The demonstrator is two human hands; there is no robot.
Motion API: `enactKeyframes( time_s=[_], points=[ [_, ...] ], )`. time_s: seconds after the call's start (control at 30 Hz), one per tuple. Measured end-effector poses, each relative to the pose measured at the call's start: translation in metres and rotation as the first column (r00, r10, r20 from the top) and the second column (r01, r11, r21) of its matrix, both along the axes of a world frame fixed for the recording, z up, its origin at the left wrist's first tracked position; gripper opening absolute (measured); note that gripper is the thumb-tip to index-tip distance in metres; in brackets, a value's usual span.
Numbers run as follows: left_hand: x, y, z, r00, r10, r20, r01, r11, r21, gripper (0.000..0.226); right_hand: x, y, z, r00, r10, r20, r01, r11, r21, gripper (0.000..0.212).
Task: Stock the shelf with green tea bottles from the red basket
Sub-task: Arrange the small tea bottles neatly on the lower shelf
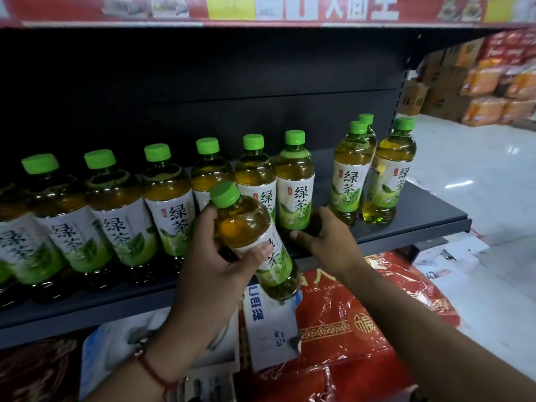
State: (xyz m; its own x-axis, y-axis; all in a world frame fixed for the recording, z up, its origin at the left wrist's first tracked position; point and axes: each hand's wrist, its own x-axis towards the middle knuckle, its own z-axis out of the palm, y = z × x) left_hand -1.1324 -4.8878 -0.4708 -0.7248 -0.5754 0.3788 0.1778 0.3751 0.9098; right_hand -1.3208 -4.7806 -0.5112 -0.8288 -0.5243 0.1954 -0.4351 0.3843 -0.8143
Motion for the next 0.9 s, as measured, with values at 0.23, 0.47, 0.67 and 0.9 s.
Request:
enactKeyframes(
  time_s=[0.23, 0.47, 0.67, 0.9],
  points=[
    [-0.01, 0.011, 0.012, 1.0, -0.006, -0.007, 0.005, 0.999, -0.047, 0.056, 0.021, 0.026, 0.011, 0.985, 0.118, 0.127, -0.095, 0.98, -0.177, 0.05],
    [-0.055, 0.045, 0.041, 0.995, -0.088, 0.055, 0.099, 0.97, -0.222, 0.063, 0.036, 0.065, 0.017, 0.972, 0.211, 0.098, -0.204, 0.975, -0.084, 0.059],
    [-0.084, 0.025, 0.078, 0.955, 0.291, 0.055, -0.104, 0.502, -0.858, 0.1, -0.007, 0.054, 0.014, 0.974, 0.139, 0.18, -0.084, 0.956, -0.282, 0.047],
    [-0.125, -0.019, 0.094, 0.853, 0.436, 0.287, 0.107, 0.392, -0.914, 0.093, -0.045, 0.036, 0.006, 0.95, 0.142, 0.277, -0.06, 0.957, -0.285, 0.038]
  ],
)
